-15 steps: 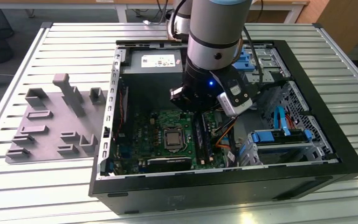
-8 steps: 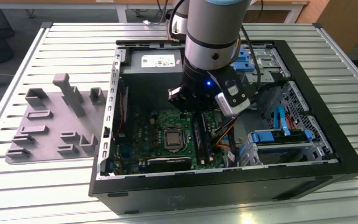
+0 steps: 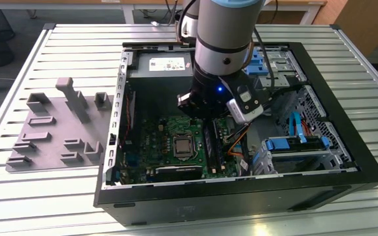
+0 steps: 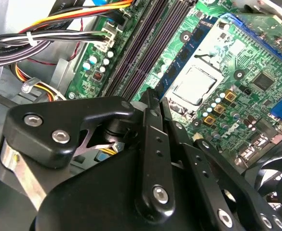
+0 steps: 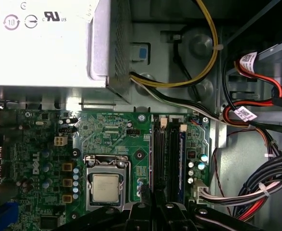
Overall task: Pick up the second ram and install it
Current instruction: 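Insert the second ram into the second slot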
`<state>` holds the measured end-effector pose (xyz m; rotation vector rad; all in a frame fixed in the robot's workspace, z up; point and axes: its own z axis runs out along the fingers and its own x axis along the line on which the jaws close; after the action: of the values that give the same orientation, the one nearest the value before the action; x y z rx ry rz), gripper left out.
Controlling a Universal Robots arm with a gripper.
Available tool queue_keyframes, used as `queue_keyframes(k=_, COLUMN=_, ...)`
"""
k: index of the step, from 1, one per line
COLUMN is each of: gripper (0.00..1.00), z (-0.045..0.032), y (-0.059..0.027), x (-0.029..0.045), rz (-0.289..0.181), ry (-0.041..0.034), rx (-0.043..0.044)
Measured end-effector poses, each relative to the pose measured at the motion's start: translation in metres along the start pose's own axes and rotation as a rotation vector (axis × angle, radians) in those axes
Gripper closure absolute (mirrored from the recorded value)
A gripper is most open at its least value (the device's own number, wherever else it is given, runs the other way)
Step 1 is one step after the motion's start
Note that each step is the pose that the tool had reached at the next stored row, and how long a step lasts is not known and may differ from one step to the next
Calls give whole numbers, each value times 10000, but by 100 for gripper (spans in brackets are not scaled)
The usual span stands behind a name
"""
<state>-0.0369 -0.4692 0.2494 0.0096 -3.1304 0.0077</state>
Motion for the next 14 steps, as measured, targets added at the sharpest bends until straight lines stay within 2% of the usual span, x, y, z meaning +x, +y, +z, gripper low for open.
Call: queue_keyframes(k=14, gripper=86, z=38, y=0, x=-10, rz=12, ry=-1, rx=-3)
